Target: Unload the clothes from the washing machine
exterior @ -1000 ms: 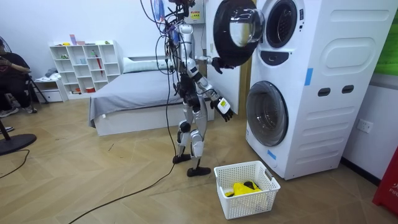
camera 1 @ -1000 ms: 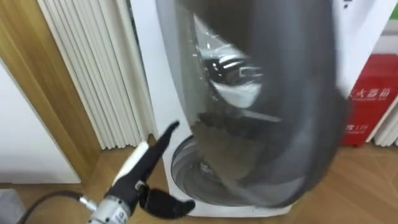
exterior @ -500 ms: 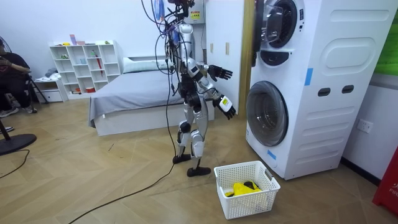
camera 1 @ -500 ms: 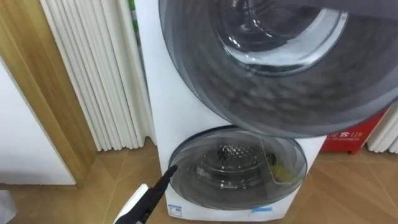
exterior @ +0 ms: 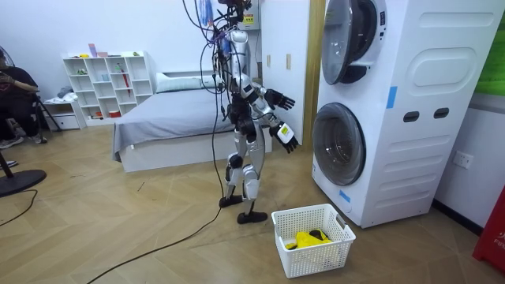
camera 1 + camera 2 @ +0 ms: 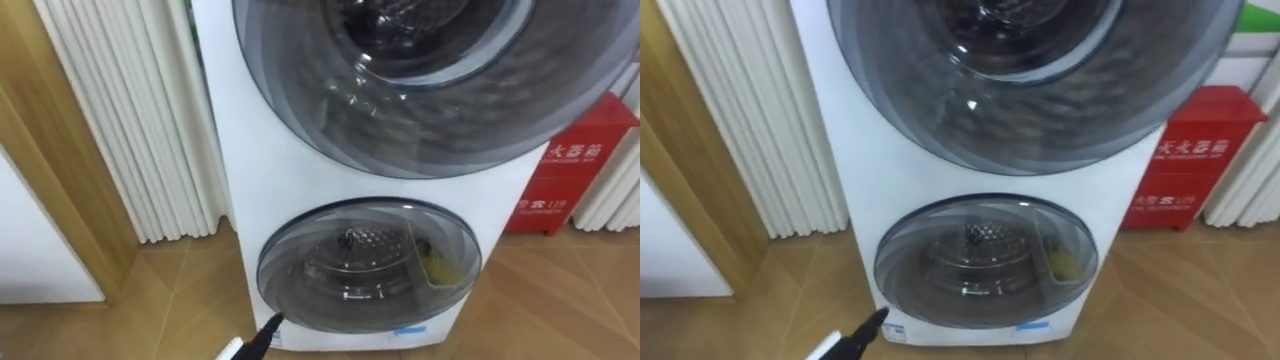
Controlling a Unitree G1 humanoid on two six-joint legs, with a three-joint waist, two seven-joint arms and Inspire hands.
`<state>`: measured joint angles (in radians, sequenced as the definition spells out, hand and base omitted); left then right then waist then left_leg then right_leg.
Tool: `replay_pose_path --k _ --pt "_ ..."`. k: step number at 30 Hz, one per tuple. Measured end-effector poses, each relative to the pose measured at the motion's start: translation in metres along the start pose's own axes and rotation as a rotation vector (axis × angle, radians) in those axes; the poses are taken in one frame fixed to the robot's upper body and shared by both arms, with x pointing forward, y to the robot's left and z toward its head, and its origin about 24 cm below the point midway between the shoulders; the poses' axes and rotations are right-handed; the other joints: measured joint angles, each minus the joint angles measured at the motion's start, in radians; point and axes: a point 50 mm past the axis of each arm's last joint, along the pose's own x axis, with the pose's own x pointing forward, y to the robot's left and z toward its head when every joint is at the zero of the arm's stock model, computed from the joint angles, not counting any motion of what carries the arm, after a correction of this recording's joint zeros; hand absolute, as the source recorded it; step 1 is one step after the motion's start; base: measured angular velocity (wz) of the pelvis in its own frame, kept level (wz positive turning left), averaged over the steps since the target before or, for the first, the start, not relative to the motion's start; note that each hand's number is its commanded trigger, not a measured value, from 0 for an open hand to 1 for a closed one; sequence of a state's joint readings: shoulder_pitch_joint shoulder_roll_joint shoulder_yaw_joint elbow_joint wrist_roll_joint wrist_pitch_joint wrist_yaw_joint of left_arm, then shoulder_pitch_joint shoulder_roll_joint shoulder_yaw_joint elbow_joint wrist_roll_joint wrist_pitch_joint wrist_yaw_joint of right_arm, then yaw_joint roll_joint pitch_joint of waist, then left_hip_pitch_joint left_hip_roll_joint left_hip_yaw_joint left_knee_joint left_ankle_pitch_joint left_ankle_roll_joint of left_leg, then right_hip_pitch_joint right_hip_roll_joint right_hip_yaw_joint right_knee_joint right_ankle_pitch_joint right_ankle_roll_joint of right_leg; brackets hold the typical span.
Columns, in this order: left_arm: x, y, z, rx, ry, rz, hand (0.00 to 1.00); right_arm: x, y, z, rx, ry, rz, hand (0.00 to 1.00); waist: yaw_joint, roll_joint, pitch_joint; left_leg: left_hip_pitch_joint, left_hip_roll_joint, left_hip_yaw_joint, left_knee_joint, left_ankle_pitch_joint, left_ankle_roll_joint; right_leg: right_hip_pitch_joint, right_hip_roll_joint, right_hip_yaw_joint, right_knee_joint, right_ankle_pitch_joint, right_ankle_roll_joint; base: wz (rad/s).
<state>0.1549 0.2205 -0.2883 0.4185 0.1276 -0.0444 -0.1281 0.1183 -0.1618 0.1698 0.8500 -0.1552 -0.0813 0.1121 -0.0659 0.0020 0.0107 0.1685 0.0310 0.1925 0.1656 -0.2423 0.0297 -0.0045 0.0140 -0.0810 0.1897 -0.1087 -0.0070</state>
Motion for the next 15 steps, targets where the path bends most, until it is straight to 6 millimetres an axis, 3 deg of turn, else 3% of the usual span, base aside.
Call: replay_pose_path --k 2,4,8,13,15 --pt "0.0 -0.004 -0.017 -0.013 0.079 0.001 0.0 -0.001 0.003 -0.006 0.003 0.026 0.01 0.0 0.0 -0.006 -0.0037 0.001 0.002 0.007 0.0 0.0 0.0 0.0 0.001 0.002 0.001 0.0 -0.001 -0.12" --pt "-0.005 -0.008 -0.047 -0.014 0.209 0.011 0.0 -0.003 0.005 -0.014 0.008 0.057 0.016 0.0 0.012 -0.01 -0.0076 0.004 0.006 0.028 0.0 -0.001 -0.001 -0.003 0.008 0.019 0.0 0.003 -0.004 -0.24" --pt "-0.024 -0.013 -0.091 -0.039 0.402 0.052 0.0 -0.004 0.006 -0.024 0.059 0.1 0.009 0.0 0.021 -0.013 -0.0068 0.01 0.013 0.028 -0.003 -0.006 -0.01 0.007 0.018 0.025 -0.003 0.004 -0.007 -0.1" --pt "-0.066 0.003 -0.14 -0.11 0.622 0.274 0.0 -0.007 0.007 -0.039 0.187 0.16 -0.003 0.0 0.053 -0.01 -0.0054 0.023 0.027 0.023 -0.014 -0.017 -0.027 0.017 0.033 0.023 -0.005 0.003 -0.014 0.01" --pt "-0.1 0.003 -0.169 -0.08 0.793 0.346 0.0 -0.012 0.007 -0.05 0.295 0.195 -0.022 0.0 0.075 -0.008 -0.0075 0.046 0.035 0.024 -0.03 -0.025 -0.035 0.032 0.044 0.025 -0.006 0.0 -0.019 -0.02"
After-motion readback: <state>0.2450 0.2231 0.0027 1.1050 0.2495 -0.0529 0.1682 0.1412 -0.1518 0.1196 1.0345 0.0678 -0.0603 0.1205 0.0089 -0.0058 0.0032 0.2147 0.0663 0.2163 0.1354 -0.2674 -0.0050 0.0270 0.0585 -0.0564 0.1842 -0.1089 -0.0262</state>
